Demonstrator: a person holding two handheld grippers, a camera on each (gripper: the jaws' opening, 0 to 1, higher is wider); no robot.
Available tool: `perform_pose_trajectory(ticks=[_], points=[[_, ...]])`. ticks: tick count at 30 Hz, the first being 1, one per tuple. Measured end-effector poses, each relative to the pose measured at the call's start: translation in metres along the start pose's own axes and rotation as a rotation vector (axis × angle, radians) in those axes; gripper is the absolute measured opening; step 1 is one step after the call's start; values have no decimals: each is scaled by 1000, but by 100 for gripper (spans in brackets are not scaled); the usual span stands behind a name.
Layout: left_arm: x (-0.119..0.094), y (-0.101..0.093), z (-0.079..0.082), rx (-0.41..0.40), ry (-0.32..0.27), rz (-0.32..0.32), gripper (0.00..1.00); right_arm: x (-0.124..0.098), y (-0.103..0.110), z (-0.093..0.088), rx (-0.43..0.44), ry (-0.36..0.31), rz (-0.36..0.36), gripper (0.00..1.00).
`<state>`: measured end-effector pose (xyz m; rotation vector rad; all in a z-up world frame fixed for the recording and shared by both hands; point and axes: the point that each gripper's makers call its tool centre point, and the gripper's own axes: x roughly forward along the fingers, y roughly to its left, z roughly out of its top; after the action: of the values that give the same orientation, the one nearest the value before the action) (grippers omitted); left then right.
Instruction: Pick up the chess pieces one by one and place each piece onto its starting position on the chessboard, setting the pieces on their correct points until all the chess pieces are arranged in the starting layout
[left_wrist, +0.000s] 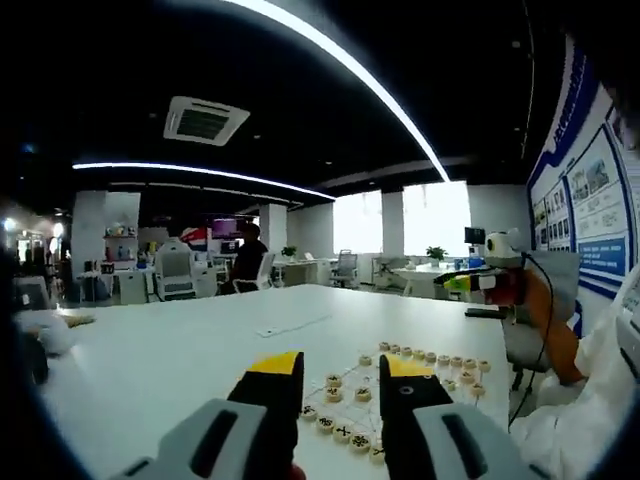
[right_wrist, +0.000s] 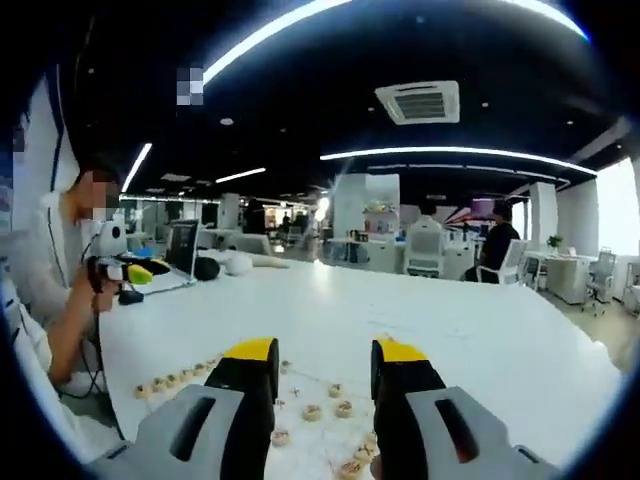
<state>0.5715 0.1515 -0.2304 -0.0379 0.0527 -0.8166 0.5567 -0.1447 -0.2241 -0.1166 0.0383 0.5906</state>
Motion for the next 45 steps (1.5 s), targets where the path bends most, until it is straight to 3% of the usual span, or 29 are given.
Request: perform_pose_trajectory(ticks=[2,4,7,12,18,32,45], points=[[0,2,5,-2,-8,20,29,6,23,1,-1,-24,99,38],[4,0,6,-4,-7,34,29,9,29,-3,-40,9,119,39],[8,-8,4,9,11,25,30,6,20,8,-56,-16,69,38],[12,-20,4,27,20,4,32,-6,16,16,-79,-29,58,38],[8,-22,3,33,21,2,32,-14,8,22,-81,-39,26,38],[3,-16,6,31,10,6,32,-12,5,13,-74,2,11,37],[2,-15,6,38,13,9,32,-16,2,16,-77,-5,-4,36]])
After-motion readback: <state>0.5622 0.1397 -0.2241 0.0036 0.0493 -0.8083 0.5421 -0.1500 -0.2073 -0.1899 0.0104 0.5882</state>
